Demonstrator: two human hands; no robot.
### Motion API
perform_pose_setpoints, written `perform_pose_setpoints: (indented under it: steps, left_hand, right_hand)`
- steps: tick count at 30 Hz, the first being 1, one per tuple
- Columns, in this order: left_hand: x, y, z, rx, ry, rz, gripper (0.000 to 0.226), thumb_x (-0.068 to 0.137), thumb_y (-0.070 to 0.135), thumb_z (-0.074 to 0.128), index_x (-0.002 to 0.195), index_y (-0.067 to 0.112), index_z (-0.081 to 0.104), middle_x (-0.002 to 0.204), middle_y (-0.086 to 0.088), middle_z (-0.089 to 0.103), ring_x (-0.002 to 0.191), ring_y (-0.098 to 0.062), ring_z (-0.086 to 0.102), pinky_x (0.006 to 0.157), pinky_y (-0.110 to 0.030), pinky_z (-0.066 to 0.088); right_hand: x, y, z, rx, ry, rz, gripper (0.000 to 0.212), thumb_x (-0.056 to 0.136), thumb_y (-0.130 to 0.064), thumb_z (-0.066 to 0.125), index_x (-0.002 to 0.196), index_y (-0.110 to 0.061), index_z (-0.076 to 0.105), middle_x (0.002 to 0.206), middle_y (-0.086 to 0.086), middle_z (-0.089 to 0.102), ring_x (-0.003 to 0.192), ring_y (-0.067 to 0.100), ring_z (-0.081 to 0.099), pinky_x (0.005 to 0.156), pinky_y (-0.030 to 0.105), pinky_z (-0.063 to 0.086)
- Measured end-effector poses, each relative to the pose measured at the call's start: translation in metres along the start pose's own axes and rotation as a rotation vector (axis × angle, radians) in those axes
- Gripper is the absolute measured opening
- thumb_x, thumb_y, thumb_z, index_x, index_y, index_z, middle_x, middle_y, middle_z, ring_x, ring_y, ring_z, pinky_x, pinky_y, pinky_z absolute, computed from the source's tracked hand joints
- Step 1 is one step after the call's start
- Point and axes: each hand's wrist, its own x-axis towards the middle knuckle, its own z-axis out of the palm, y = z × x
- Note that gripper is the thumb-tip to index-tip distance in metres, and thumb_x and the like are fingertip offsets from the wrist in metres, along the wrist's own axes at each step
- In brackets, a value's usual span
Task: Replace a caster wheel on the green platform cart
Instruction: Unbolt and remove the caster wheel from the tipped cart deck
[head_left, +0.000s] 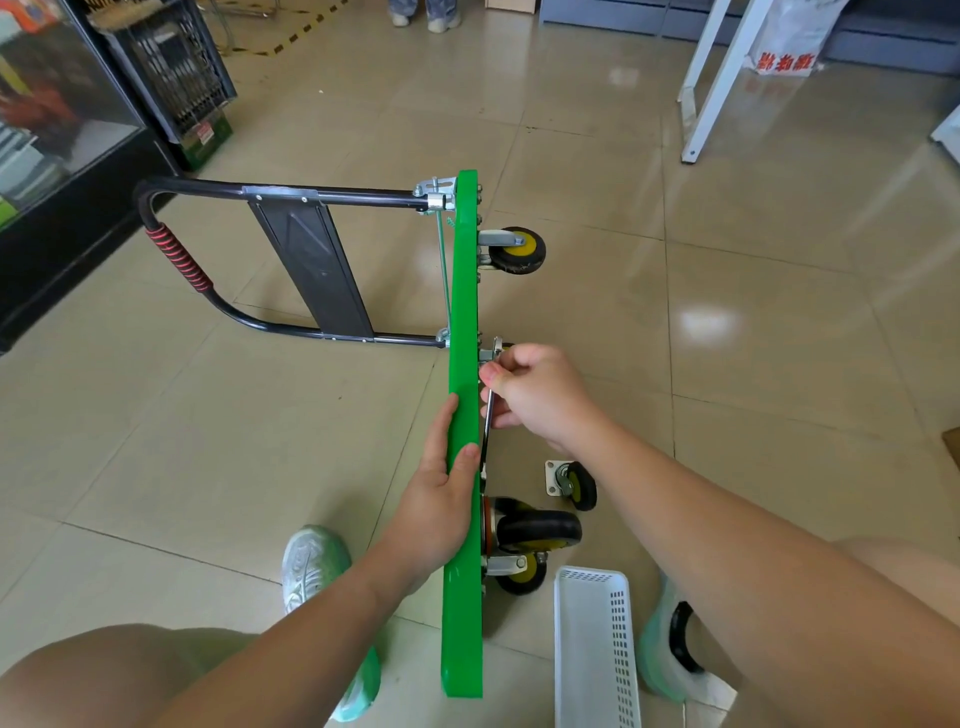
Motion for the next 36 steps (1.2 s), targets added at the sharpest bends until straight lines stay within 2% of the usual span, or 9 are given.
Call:
perform_pose_setpoints:
  steps: [4, 7, 11, 15, 18, 23, 32, 34, 36]
  left_hand:
    - [0.0012, -0.0033, -0.0007, 0.002, -0.014, 0.011, 0.051, 0.112, 0.028, 0.037, 0.155, 0.051, 0.020, 0.119, 0.033, 0.050, 0.068, 0.032, 0.049, 0.066, 0.005, 0.036]
    - [0.0045, -0.0069, -0.0007, 0.018, -0.012, 0.009, 0.052, 0.112, 0.030, 0.036, 0.157, 0.051, 0.019, 0.144, 0.021, 0.046, 0.089, 0.037, 0.046, 0.075, 0.009, 0.031]
    - [0.0052, -0.0094, -0.0007, 0.026, -0.015, 0.005, 0.052, 0.111, 0.032, 0.035, 0.156, 0.053, 0.019, 0.159, 0.016, 0.035, 0.124, 0.017, 0.043, 0.085, 0.011, 0.025]
    - [0.0045, -0.0078, -0.0006, 0.026, -0.023, 0.022, 0.052, 0.112, 0.029, 0.034, 0.157, 0.049, 0.018, 0.155, 0.016, 0.035, 0.100, 0.039, 0.041, 0.078, 0.011, 0.027]
    - [0.0044, -0.0071, -0.0002, 0.027, -0.034, 0.023, 0.053, 0.112, 0.029, 0.033, 0.160, 0.045, 0.018, 0.153, 0.014, 0.037, 0.090, 0.039, 0.044, 0.072, 0.009, 0.030]
    - [0.0031, -0.0056, -0.0003, 0.044, -0.033, 0.028, 0.053, 0.112, 0.028, 0.033, 0.161, 0.043, 0.017, 0.151, 0.013, 0.038, 0.082, 0.039, 0.045, 0.070, 0.008, 0.032]
    - [0.0039, -0.0063, -0.0001, 0.039, -0.032, 0.009, 0.052, 0.112, 0.028, 0.033, 0.159, 0.046, 0.018, 0.155, 0.014, 0.035, 0.092, 0.038, 0.045, 0.073, 0.010, 0.030]
    - [0.0041, -0.0080, -0.0008, 0.039, -0.028, 0.014, 0.052, 0.112, 0.030, 0.034, 0.158, 0.049, 0.018, 0.156, 0.016, 0.035, 0.111, 0.030, 0.046, 0.082, 0.009, 0.028]
    - [0.0046, -0.0099, -0.0011, 0.030, -0.013, 0.022, 0.052, 0.112, 0.031, 0.034, 0.157, 0.051, 0.019, 0.160, 0.018, 0.033, 0.139, 0.009, 0.038, 0.102, -0.001, 0.024]
  right_hand:
    - [0.0004, -0.0012, 0.0015, -0.001, 0.017, 0.008, 0.012, 0.096, -0.020, 0.067, 0.086, -0.014, 0.066, 0.085, 0.010, 0.072, 0.076, 0.030, 0.074, 0.072, 0.047, 0.064]
    - [0.0008, -0.0014, 0.0025, -0.019, 0.036, 0.008, 0.013, 0.095, -0.022, 0.067, 0.085, -0.013, 0.067, 0.081, 0.009, 0.072, 0.073, 0.032, 0.075, 0.071, 0.048, 0.064]
    - [0.0004, -0.0026, 0.0031, -0.009, 0.038, 0.008, 0.012, 0.095, -0.021, 0.067, 0.085, -0.015, 0.067, 0.080, 0.008, 0.072, 0.073, 0.030, 0.074, 0.070, 0.046, 0.064]
    - [-0.0016, -0.0044, 0.0031, 0.007, 0.033, 0.018, 0.013, 0.096, -0.019, 0.066, 0.084, -0.014, 0.066, 0.081, 0.009, 0.071, 0.070, 0.027, 0.073, 0.069, 0.045, 0.064]
    - [-0.0016, -0.0051, 0.0031, 0.018, 0.033, 0.028, 0.011, 0.096, -0.019, 0.067, 0.087, -0.012, 0.067, 0.082, 0.010, 0.071, 0.070, 0.027, 0.072, 0.070, 0.045, 0.064]
    - [-0.0034, -0.0057, 0.0038, 0.011, 0.039, 0.028, 0.011, 0.096, -0.020, 0.066, 0.089, -0.012, 0.067, 0.084, 0.011, 0.072, 0.071, 0.028, 0.073, 0.069, 0.045, 0.064]
    - [-0.0048, -0.0079, 0.0035, 0.004, 0.033, 0.013, 0.011, 0.096, -0.018, 0.067, 0.086, -0.014, 0.069, 0.082, 0.009, 0.072, 0.076, 0.031, 0.074, 0.070, 0.046, 0.064]
    - [-0.0044, -0.0074, 0.0039, 0.010, 0.032, 0.013, 0.012, 0.096, -0.017, 0.067, 0.084, -0.016, 0.069, 0.081, 0.008, 0.072, 0.079, 0.036, 0.074, 0.072, 0.048, 0.064]
    - [-0.0033, -0.0065, 0.0045, 0.012, 0.038, 0.015, 0.013, 0.096, -0.017, 0.067, 0.083, -0.015, 0.068, 0.079, 0.006, 0.071, 0.081, 0.040, 0.073, 0.073, 0.051, 0.063]
